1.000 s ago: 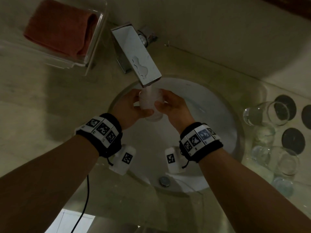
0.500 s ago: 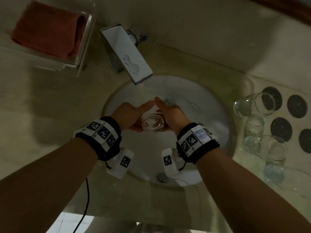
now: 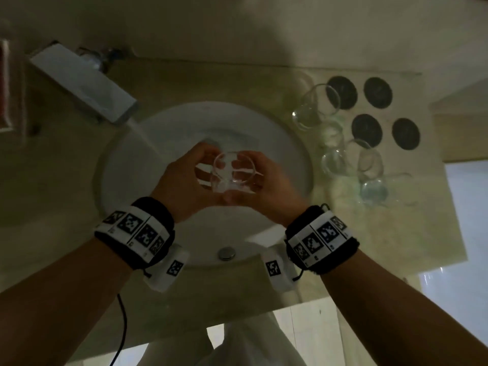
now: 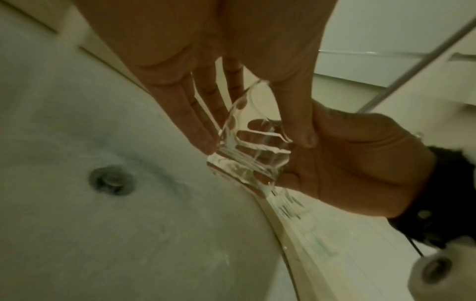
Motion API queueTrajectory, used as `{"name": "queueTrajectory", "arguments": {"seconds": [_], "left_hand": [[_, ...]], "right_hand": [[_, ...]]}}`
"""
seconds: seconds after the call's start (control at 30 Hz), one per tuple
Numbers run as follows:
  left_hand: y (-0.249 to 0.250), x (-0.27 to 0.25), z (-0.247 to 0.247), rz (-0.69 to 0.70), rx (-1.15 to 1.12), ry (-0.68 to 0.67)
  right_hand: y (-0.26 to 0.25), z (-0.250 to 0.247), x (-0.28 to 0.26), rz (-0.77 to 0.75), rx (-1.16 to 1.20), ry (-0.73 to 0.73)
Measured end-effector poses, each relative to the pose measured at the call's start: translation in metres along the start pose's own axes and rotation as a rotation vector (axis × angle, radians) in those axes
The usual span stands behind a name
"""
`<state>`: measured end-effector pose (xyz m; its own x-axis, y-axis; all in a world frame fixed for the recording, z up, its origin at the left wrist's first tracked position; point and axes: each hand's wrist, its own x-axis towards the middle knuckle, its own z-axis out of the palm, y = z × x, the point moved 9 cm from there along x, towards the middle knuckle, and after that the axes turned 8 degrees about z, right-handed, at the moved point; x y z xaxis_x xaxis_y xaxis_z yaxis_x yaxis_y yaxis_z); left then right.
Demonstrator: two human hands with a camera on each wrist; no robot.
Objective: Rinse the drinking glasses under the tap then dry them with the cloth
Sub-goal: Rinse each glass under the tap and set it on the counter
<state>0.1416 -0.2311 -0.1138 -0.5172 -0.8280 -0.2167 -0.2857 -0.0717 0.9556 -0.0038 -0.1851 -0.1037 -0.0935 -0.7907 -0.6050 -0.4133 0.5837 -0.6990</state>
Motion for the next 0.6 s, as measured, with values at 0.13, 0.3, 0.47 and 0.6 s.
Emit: {"name": "queueTrajectory", "arguments": {"seconds": [0.13,0.3,0.47,0.6], "left_hand": [[0.028,0.004,0.049,0.092,0.001,-0.08],[0.057,0.01,0.112,0.222,0.094,-0.163],[0.063,0.014,0.176,0.236,0.164,-0.119],[0.06,0.021,0.211,0.198,0.225,-0.036]], "right_hand": [[0.02,-0.04,-0.029,-0.07,0.019,0.108],[0.062,-0.093,-0.061,-0.092,0.086,0.206],[0.1,-0.144,-0.089,-0.141,0.003,0.295],[0.12,-0.207,-0.115,-0.211,-0.037,0.507]]}}
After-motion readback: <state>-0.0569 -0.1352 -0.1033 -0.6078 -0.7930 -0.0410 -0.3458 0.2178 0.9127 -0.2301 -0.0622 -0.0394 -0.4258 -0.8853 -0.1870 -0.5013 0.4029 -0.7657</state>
